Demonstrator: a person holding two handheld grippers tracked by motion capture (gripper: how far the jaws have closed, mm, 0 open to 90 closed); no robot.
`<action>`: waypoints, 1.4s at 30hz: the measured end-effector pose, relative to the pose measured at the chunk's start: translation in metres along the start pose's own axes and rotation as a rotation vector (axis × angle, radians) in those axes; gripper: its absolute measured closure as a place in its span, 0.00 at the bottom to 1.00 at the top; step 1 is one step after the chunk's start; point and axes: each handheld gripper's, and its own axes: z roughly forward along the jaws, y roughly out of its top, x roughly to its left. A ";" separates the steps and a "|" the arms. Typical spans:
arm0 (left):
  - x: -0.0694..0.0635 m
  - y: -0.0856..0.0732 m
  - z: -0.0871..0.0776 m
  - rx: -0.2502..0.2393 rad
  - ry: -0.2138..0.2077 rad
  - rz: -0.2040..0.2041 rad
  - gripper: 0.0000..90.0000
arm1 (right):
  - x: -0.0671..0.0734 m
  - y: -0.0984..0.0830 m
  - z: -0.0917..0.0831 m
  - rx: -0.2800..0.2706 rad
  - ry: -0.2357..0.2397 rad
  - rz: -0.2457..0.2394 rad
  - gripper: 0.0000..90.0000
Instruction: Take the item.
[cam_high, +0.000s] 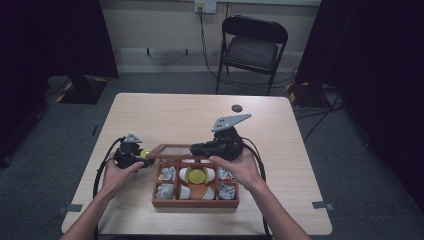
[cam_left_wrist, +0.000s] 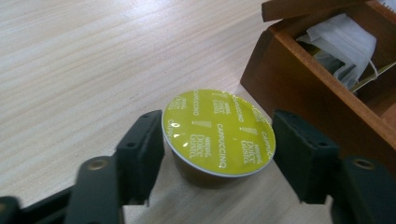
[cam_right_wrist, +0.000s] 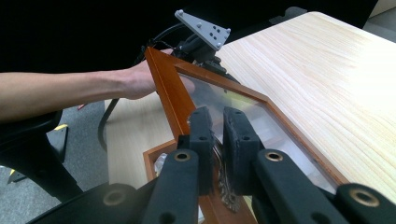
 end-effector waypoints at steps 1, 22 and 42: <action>0.000 0.000 0.000 0.000 0.002 -0.003 0.36 | 0.000 0.000 0.000 0.000 0.000 0.000 0.91; -0.002 -0.011 -0.033 -0.036 0.016 0.011 0.18 | 0.000 0.000 0.000 0.000 0.000 0.001 0.91; 0.021 -0.055 -0.053 0.006 0.089 -0.071 0.19 | 0.000 0.000 0.000 -0.001 -0.004 0.008 0.91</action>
